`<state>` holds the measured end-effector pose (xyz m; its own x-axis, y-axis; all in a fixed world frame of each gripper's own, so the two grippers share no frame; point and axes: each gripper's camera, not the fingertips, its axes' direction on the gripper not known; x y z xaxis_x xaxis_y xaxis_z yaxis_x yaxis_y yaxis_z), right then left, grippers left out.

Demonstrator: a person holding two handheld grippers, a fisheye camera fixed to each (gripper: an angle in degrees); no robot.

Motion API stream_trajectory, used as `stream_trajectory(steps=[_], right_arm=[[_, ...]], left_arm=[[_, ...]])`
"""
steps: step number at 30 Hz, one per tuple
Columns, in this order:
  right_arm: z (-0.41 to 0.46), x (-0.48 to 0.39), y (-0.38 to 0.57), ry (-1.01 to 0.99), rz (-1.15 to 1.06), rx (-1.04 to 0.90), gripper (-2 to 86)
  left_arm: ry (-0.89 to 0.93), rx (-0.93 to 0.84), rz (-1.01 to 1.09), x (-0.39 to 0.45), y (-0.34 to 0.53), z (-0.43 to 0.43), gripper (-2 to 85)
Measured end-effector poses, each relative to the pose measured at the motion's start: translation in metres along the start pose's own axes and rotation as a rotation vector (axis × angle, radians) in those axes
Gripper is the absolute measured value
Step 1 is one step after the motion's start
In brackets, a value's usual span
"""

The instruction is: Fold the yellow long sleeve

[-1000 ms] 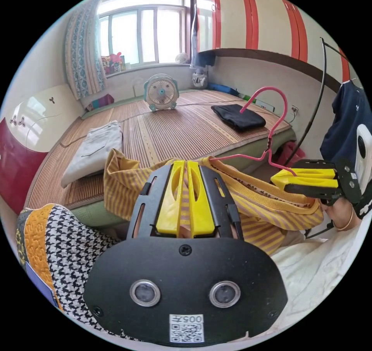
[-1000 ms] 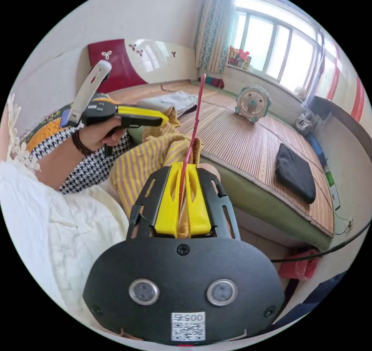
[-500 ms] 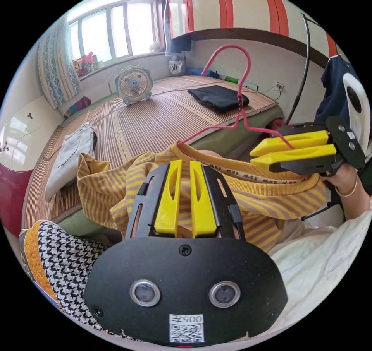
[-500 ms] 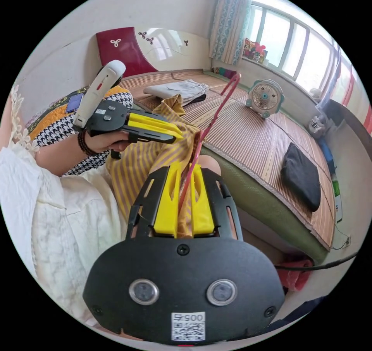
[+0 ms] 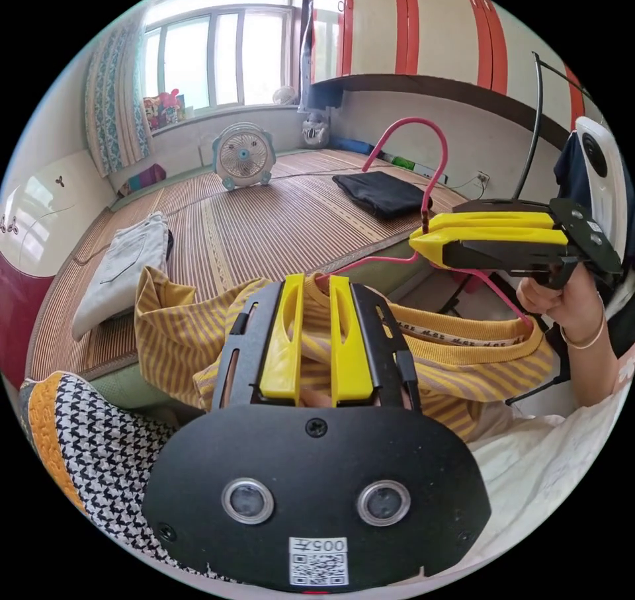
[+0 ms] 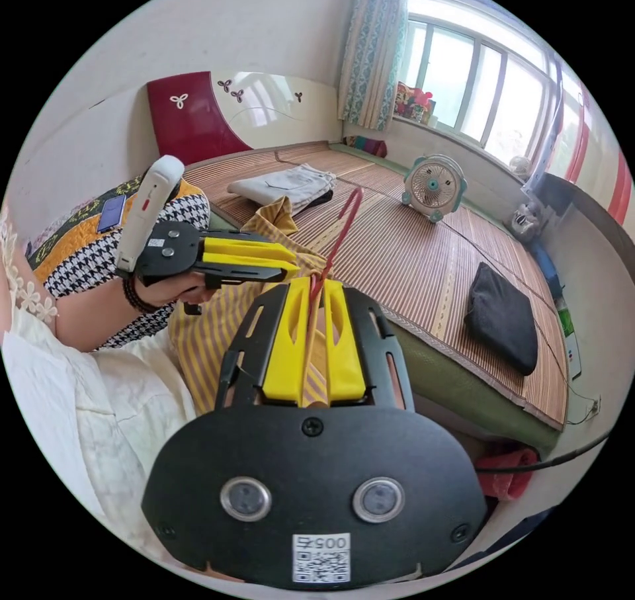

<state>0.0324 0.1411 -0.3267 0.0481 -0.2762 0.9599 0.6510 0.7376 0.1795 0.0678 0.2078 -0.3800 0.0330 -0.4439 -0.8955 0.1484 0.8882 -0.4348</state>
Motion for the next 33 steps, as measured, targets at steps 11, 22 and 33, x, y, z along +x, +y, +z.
stream_trajectory(steps=[11, 22, 33], right_arm=[[-0.020, -0.026, 0.030, -0.050, -0.033, 0.052, -1.0], [-0.038, -0.030, 0.053, -0.073, -0.031, 0.072, -1.1], [-0.091, -0.009, 0.094, -0.213, -0.003, 0.230, -1.3]], left_arm=[[-0.031, -0.072, -0.078, 0.005, 0.006, 0.032, 6.8], [-0.137, -0.057, -0.021, 0.026, 0.014, 0.047, 3.3], [-0.293, 0.207, -0.011, 0.040, 0.029, -0.003, 1.5]])
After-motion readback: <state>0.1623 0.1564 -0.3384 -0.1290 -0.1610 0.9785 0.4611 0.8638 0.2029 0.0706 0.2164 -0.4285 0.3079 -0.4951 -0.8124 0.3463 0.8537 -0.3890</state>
